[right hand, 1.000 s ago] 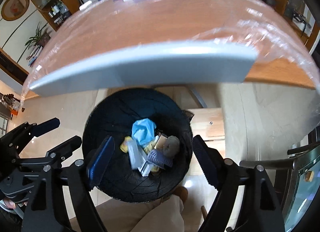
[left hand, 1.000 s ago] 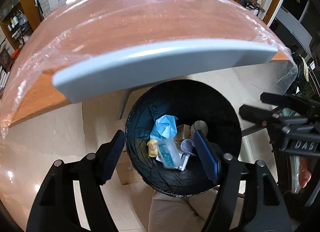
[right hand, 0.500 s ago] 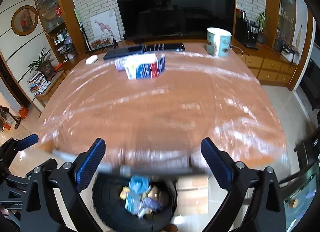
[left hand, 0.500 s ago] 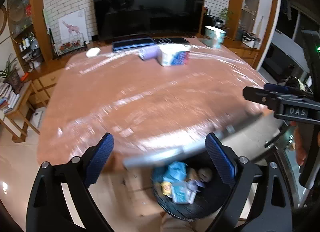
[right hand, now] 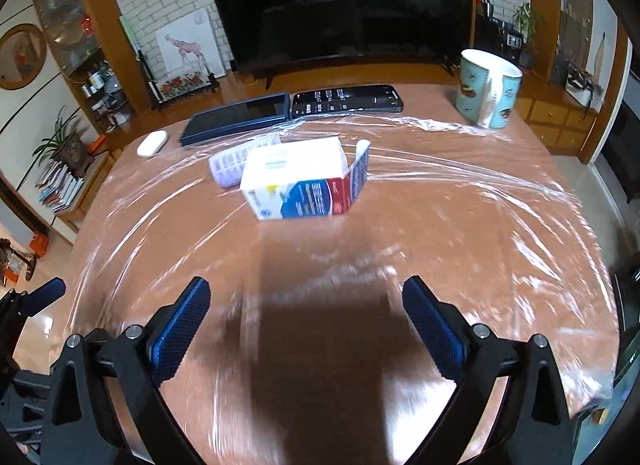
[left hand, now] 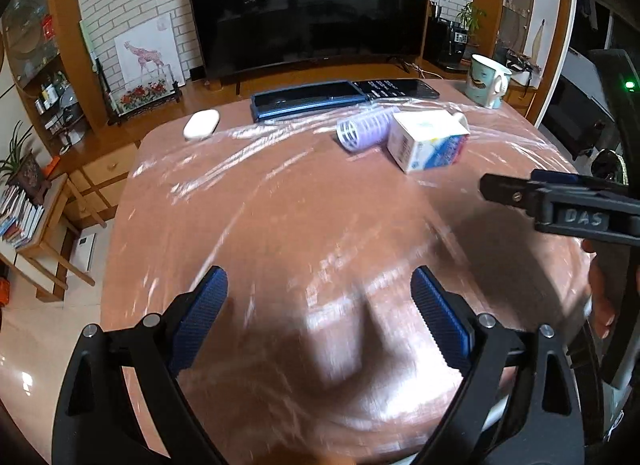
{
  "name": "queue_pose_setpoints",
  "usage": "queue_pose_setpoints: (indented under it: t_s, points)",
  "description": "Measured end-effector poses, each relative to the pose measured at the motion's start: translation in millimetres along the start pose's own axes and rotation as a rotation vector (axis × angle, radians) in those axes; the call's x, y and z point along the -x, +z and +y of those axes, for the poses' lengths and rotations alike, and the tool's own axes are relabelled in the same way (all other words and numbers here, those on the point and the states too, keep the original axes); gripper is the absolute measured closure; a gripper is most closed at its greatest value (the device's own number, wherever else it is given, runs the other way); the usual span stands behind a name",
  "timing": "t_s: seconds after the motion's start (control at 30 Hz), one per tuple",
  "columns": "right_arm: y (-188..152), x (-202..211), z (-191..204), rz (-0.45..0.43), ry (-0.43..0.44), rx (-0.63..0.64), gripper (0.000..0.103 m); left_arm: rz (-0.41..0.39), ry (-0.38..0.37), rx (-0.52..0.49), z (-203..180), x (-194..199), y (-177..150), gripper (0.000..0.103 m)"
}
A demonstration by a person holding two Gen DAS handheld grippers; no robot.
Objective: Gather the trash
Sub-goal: 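Move both open tools back over the table toward the remaining items, then grasp the white mesh roller with the left tool while the right tool grasps the white medicine box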
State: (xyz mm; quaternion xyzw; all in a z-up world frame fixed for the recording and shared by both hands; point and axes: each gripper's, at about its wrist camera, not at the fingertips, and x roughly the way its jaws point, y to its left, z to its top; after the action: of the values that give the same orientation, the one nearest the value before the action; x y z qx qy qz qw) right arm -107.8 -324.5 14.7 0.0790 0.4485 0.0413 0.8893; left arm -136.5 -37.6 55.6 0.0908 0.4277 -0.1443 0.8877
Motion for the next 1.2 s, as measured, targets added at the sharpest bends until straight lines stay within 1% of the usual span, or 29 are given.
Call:
queue_pose_setpoints:
  t_s: [0.03, 0.13, 0.23, 0.3, 0.47, 0.53, 0.67, 0.7, 0.83, 0.93, 1.0, 1.13, 1.2]
  points:
    - [6.2, -9.7, 0.3, 0.008, -0.011, -0.005, 0.008, -0.001, 0.001, -0.010, 0.2, -4.9, 5.2, 0.009]
    - [19.2, -32.9, -1.1, 0.041, 0.003, -0.029, 0.008, 0.009, 0.000, -0.038, 0.4, -23.6, 22.6, 0.009]
    - [31.8, -52.5, 1.1, 0.054, 0.001, -0.026, 0.008, 0.015, 0.012, -0.072, -3.9, -40.4, 37.5, 0.009]
    - [38.0, -62.2, 1.1, 0.057, -0.012, -0.014, 0.008, 0.021, 0.012, -0.088, -5.0, -52.1, 49.7, 0.009]
    - [52.2, -80.6, -4.6, 0.062, 0.005, 0.001, 0.008, 0.044, -0.008, -0.153, -12.7, -84.6, 75.6, 0.009]
    - [56.0, -83.7, -11.4, 0.059, 0.026, 0.007, 0.008, 0.053, -0.015, -0.171, -15.2, -94.4, 83.1, 0.009]
    - [63.6, -84.4, -24.5, 0.058, 0.043, 0.029, 0.019, 0.079, -0.057, -0.204, -19.0, -114.3, 96.3, 0.009]
    - [65.5, -83.8, -28.2, 0.057, 0.047, 0.034, 0.020, 0.086, -0.071, -0.207, -20.1, -119.2, 99.0, 0.009]
    - [73.5, -82.6, -39.3, 0.052, 0.059, 0.020, 0.019, 0.088, -0.112, -0.196, -24.8, -130.9, 110.1, 0.009]
    - [79.8, -81.9, -42.3, 0.045, 0.108, 0.004, 0.011, 0.090, -0.129, -0.183, -23.5, -137.1, 116.8, 0.009]
    - [84.6, -80.1, -35.6, 0.024, 0.096, 0.071, 0.009, 0.086, -0.138, -0.182, -21.8, -138.7, 120.5, 0.009]
    - [93.9, -76.2, -24.0, -0.026, 0.054, 0.295, 0.008, 0.084, -0.176, -0.162, -16.0, -140.8, 125.3, 0.009]
    - [100.1, -76.9, -22.9, -0.024, 0.086, 0.372, 0.008, 0.088, -0.194, -0.154, -15.3, -142.9, 125.6, 0.013]
